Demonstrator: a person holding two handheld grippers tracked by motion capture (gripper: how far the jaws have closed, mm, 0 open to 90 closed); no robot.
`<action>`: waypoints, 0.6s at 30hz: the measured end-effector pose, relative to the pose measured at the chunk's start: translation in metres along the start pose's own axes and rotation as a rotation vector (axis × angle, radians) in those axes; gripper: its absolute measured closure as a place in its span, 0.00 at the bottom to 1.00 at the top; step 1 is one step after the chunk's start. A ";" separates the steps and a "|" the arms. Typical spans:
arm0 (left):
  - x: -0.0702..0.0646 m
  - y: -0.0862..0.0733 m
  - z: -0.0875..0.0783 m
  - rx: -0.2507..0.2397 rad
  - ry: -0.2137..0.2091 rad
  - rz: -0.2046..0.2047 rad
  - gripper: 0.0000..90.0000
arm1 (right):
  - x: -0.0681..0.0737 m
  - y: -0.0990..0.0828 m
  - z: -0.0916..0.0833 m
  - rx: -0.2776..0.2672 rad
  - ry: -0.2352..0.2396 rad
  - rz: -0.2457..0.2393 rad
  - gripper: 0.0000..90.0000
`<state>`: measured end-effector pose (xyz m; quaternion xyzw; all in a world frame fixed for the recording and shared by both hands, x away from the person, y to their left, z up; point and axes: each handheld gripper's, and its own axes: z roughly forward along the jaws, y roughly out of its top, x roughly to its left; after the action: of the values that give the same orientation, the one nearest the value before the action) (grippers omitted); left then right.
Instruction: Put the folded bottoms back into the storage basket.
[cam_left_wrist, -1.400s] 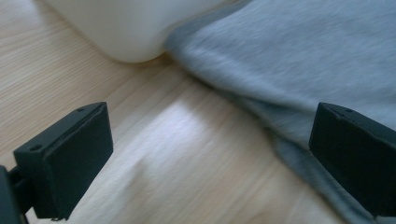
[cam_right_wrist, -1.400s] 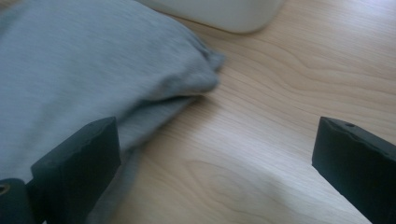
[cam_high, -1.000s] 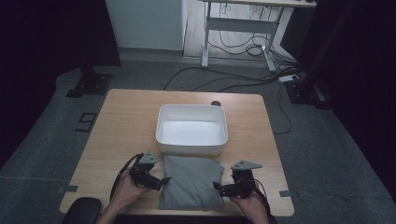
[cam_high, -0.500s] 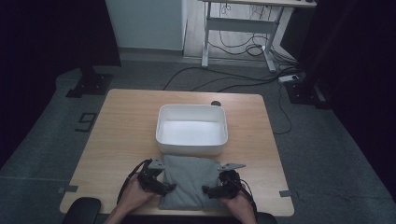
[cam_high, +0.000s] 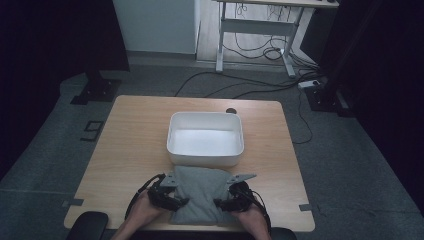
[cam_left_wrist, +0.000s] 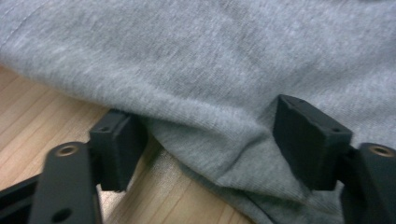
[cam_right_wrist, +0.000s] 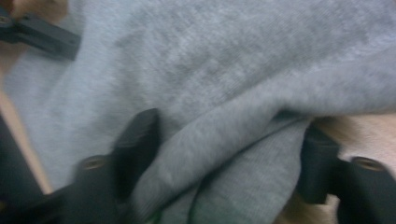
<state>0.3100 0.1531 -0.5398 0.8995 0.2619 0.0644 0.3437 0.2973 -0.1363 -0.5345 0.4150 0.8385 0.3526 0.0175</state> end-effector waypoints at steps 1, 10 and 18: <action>0.001 0.002 0.000 0.003 -0.008 0.005 0.37 | 0.000 0.001 0.000 0.010 0.026 0.019 0.57; 0.005 0.004 -0.001 -0.001 -0.103 -0.005 0.80 | -0.003 -0.001 -0.002 -0.012 0.064 0.047 0.75; 0.007 0.005 -0.012 -0.034 -0.124 0.000 0.90 | 0.000 -0.001 -0.010 -0.021 0.086 0.055 0.78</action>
<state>0.3147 0.1605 -0.5277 0.8958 0.2389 0.0130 0.3745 0.2934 -0.1430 -0.5275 0.4221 0.8232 0.3790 -0.0236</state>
